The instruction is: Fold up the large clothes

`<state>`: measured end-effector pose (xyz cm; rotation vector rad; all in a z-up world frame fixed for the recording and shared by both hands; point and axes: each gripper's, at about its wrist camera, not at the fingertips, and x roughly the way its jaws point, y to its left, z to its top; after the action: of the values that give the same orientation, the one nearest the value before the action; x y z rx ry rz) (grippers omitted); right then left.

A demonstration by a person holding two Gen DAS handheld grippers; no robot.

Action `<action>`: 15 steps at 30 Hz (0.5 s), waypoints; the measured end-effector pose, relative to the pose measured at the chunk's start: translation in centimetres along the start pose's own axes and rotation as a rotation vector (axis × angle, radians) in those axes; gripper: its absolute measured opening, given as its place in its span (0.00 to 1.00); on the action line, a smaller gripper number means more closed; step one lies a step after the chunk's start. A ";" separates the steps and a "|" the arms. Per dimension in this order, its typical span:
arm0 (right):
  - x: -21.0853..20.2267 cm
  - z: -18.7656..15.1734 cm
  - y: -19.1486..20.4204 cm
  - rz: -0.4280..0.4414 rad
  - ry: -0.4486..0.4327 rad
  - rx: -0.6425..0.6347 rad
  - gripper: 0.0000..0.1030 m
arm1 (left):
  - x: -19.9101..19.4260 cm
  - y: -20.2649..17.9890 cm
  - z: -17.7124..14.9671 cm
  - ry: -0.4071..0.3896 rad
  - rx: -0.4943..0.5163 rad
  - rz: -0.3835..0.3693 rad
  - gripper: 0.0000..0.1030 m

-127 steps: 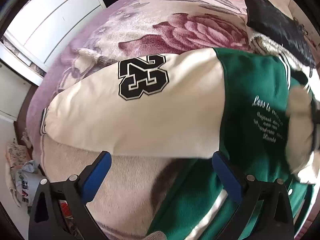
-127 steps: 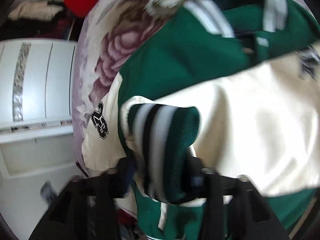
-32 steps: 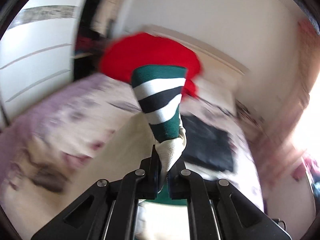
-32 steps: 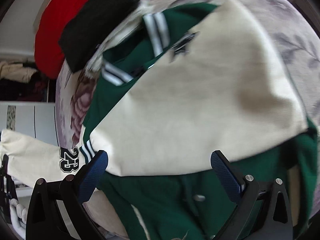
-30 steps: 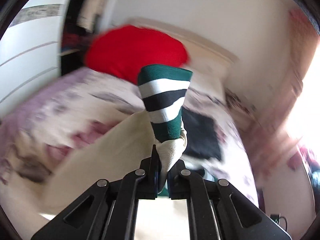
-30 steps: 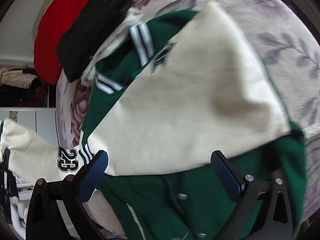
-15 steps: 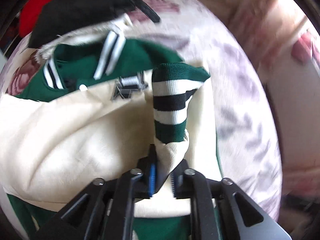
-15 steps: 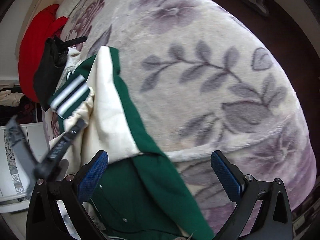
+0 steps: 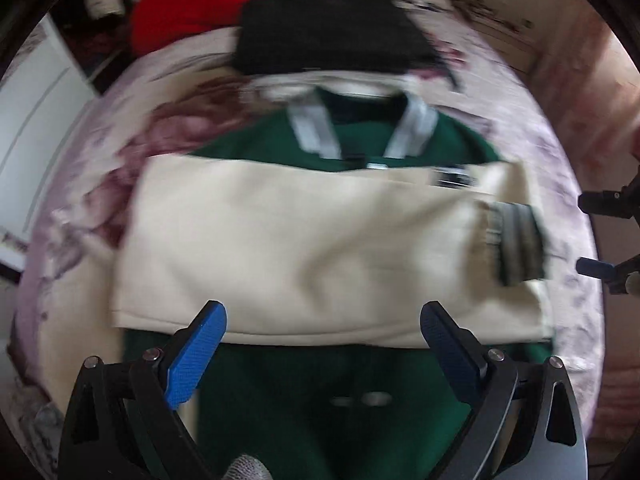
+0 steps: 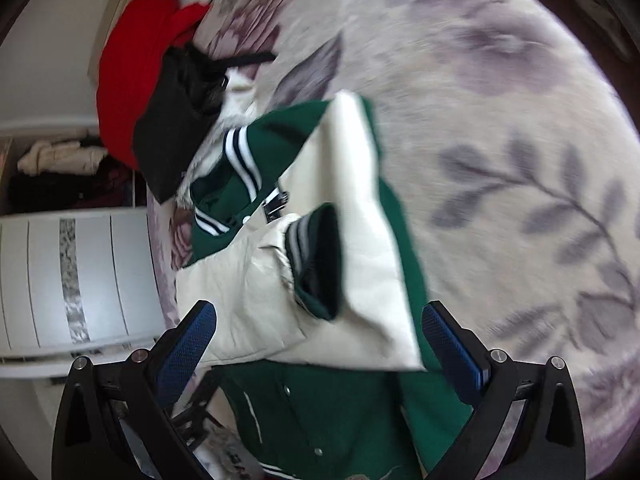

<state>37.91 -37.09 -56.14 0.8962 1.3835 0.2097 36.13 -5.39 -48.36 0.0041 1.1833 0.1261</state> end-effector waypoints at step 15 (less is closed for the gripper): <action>2.6 1.2 3.0 -0.236 -0.061 -0.031 0.06 | 12.1 15.7 5.7 0.089 -0.201 0.155 0.99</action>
<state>40.72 -34.01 -56.30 0.7012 1.4122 0.0232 44.41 11.79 -56.29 -0.0872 1.2543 0.3843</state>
